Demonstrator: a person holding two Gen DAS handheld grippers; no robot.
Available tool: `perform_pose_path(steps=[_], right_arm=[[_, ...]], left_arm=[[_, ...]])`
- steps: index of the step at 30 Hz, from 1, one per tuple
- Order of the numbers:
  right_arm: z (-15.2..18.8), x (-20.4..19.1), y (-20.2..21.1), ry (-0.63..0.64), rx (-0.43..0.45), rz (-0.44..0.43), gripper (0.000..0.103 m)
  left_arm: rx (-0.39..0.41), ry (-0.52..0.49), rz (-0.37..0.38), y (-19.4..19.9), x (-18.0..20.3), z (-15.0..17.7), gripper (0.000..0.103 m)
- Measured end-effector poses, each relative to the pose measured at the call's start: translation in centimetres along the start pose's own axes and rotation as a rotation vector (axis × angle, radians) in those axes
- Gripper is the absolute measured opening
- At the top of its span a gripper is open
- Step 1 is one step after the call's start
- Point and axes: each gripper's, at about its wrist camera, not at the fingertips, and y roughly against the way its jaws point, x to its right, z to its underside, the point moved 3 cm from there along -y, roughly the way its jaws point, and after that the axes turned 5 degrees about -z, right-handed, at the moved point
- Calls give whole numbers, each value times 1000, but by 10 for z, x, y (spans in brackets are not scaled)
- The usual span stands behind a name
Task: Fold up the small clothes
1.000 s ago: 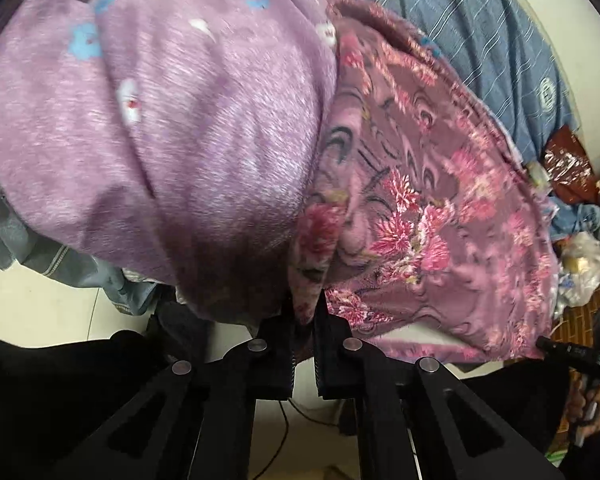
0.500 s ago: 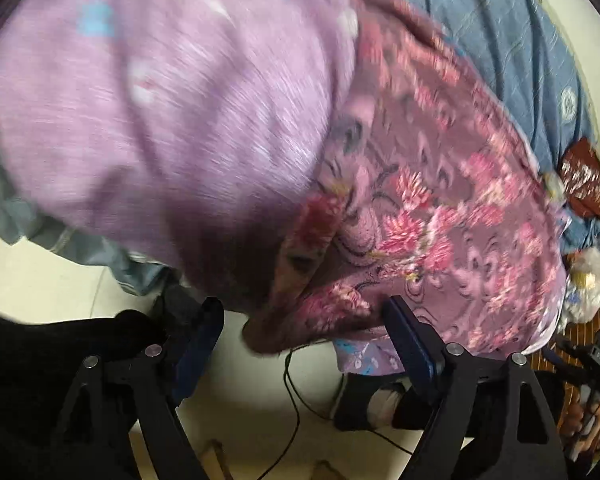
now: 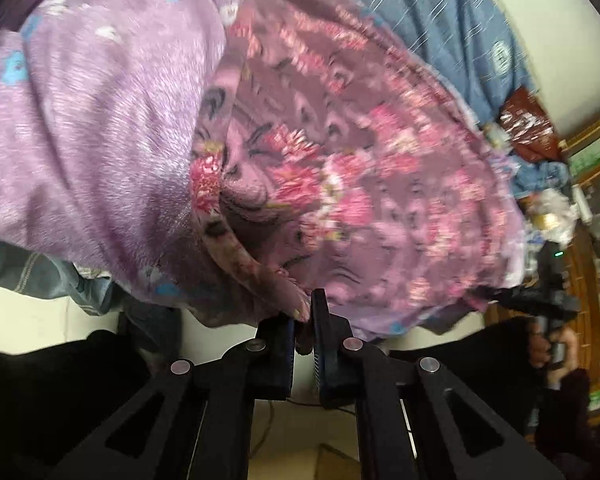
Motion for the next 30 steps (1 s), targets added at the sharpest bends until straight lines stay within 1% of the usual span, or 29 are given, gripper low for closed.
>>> perform_pose_path(steps=[2,5,7,10,14,17,20,22,23,25,28,30], right_arm=[[9,-10,5,34,-20,-22,5],[19,-29,36,93,-14,-123,5],[21,-41,65,124,21,-204,4],[21,-51,103,148,85,-283,4],[19,-59,137,147,164,-357,3],[13,-60,151,142,213,-400,3],[7,-63,160,134,246,-441,3],[-1,-67,164,129,266,-471,3],[-8,-70,168,130,282,-488,3],[-19,-76,173,127,314,-505,3],[-51,-82,182,109,359,-528,3],[-81,-86,183,86,386,-534,3]], left_arm=[[12,-8,49,22,-1,-1,5],[56,-39,113,64,2,-5,5],[94,-54,159,87,5,-9,5],[148,-63,218,119,8,-15,5],[190,-75,242,149,3,-15,5],[211,-51,271,158,-2,-16,5],[235,-19,295,167,-9,-24,5],[262,8,305,170,-11,-39,5],[273,19,308,165,-8,-48,5],[292,42,311,166,-12,-66,5],[329,61,300,161,-16,-107,5],[333,80,286,150,-18,-135,5]])
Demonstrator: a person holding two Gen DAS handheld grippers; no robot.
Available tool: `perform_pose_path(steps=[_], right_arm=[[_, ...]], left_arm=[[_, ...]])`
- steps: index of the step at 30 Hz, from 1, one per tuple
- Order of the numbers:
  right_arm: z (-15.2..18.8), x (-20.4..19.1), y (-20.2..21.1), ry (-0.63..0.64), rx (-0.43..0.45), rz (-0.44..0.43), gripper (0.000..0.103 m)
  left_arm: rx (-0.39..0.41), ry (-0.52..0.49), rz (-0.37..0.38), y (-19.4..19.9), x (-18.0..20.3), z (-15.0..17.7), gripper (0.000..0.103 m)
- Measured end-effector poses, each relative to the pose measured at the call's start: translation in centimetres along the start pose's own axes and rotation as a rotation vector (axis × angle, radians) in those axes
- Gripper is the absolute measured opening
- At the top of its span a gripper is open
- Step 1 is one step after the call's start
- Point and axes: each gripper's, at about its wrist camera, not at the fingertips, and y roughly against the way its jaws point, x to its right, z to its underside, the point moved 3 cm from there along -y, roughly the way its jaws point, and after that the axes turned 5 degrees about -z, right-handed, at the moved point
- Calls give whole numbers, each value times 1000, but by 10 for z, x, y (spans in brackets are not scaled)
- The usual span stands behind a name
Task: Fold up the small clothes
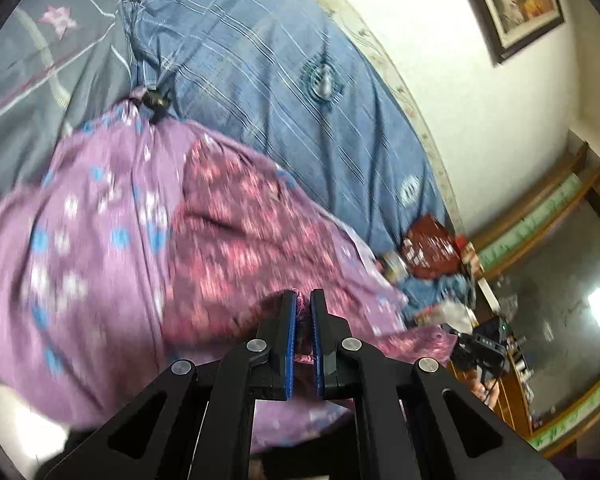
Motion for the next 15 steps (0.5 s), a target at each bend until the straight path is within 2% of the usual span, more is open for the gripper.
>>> perform_pose_path(steps=[5,8,11,13,15], right_arm=[[-79,17,-44,-55,66,51,3],[-133,39,-89,-97,85,93,3],[-188,74,-147,-136,104,149,3],[-209,99,-181,-157,105,198,3],[-228,137,-217,-200,122,244,3]], left_arm=[[20,32,-84,-67,-15,-81,3],[37,55,-140,-123,-30,-137,0],[40,87,-191,-186,-50,-185,0],[29,92,-255,-230,-67,-207,0],[20,114,-303,-263,-82,-215,0]])
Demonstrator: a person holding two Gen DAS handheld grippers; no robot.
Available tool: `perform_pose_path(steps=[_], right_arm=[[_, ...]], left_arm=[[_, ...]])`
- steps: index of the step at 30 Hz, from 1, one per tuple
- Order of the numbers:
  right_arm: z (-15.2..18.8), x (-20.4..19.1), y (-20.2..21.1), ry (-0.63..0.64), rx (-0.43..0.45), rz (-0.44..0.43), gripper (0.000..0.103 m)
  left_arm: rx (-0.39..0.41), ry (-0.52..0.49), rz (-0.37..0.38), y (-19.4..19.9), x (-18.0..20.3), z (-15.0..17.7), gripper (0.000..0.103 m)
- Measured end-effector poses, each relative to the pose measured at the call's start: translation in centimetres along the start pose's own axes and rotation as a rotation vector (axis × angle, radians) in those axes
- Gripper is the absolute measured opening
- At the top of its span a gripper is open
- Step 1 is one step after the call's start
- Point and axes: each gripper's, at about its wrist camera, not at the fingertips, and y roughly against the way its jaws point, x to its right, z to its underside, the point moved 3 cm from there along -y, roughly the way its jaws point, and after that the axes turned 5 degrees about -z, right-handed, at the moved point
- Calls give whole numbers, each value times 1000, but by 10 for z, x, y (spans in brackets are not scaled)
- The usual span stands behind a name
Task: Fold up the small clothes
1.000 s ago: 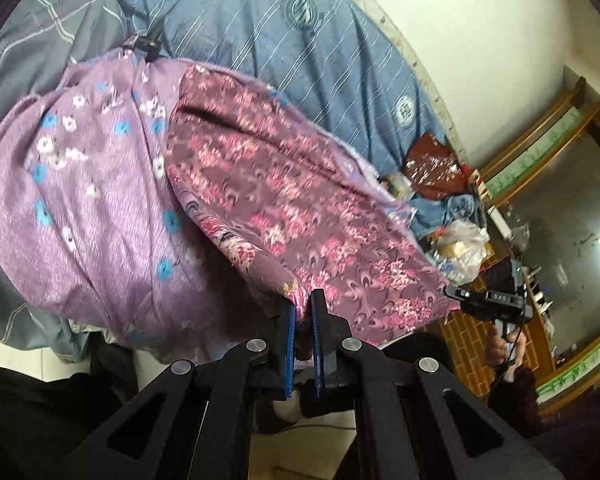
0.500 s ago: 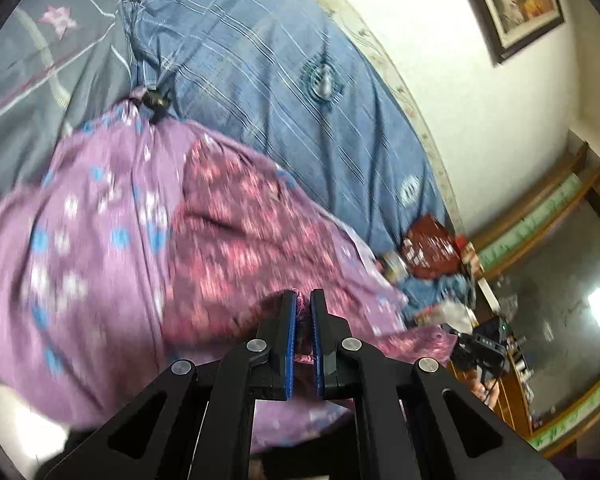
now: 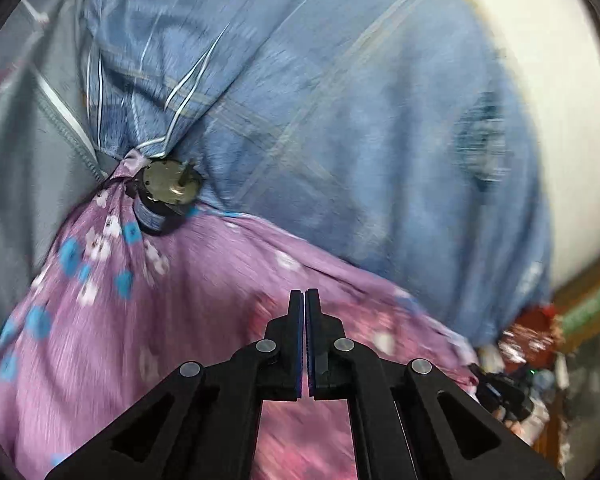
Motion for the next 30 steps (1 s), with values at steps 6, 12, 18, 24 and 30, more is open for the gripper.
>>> perform_pose_path(steps=[6,12,18,24,30], right_arm=[[1,64,-64,-113,-25,21,3],[11,69,-54,-112,8,-40,4],[15,61,-50,-87,4,-8,6],[18,62,-42,-76,7,2,6],[-1,40,-13,-10,60,-22,4]], left_arm=[[-11,56,40,-7,-8,38,57],[-57,18,-4,-16,27,66,75],[-126,-189,-260,-68,69,83,34],[-16,-243,-217,-58,105,82,3],[121,-350,-134,-37,152,61,2]])
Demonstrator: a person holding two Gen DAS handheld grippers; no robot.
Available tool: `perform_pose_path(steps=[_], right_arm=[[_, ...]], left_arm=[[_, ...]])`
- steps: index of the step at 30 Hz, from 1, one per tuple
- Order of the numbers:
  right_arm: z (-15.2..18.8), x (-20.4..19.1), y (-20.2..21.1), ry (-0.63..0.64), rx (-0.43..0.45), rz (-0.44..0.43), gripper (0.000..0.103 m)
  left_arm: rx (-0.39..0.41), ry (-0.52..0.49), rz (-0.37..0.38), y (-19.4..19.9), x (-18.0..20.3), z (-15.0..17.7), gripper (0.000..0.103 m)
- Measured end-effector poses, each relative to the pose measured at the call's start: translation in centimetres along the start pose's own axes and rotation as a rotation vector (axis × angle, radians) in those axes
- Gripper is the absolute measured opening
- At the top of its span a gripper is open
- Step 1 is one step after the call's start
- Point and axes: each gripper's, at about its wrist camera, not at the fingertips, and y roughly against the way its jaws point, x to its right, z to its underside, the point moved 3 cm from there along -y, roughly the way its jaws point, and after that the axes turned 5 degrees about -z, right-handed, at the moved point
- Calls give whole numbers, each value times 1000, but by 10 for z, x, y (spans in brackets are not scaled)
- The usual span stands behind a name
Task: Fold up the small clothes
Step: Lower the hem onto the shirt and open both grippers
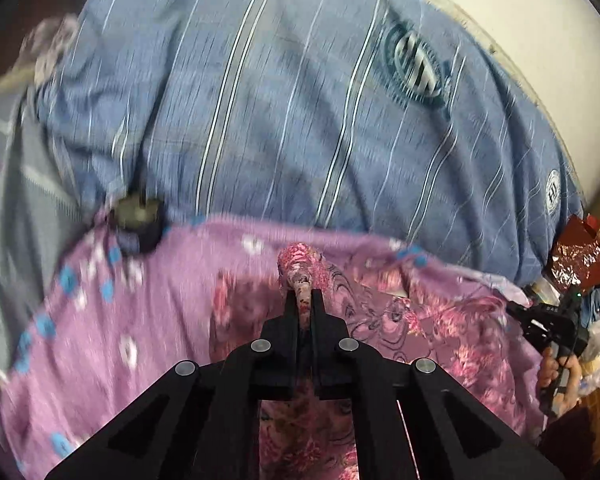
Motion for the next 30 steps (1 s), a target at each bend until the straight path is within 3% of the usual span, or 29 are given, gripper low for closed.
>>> perform_pose_path(steps=[3,5,6,8,9,11,13,15,17,19,22,25,27,29,30], right_arm=[[-19,-8,13,-6,63,-30,4],[-33,-11,13,-10,102,-37,3],[-37,-10,10,-8,112,-28,3],[-40,-7,-2,-8,114,-1,9],[-39,-3,-11,-15,89,9,9],[-33,4,-25,-42,37,20,14],[-22,5,-33,-40,-13,25,20],[-11,-7,-32,26,-24,45,28],[7,-30,-29,103,-52,46,46],[27,-58,-31,178,-96,20,48],[71,-103,-40,306,-193,20,57],[122,-135,-64,402,-313,12,56],[153,-147,-83,472,-380,51,53],[175,-153,-105,541,-421,125,33],[182,-154,-119,595,-424,193,29]], left_arm=[[16,-2,-22,-15,4,-18,3],[-51,-8,-9,-50,3,-25,4],[-88,-31,-60,-70,-3,-24,7],[-143,-98,-268,-116,-14,-16,13],[-192,-118,-337,-136,-21,-10,14],[-278,-71,-396,-159,-29,2,14],[-239,25,-353,-146,-34,3,15],[-171,65,-363,-115,-26,1,20],[-96,27,-408,-82,-4,3,35],[-63,-3,-406,-57,20,12,50],[-65,-16,-254,-36,75,44,58],[-109,-23,-242,-46,100,80,59],[-177,-21,-286,-65,93,99,58],[-210,-14,-321,-89,87,108,57],[-195,-18,-341,-93,82,106,57]])
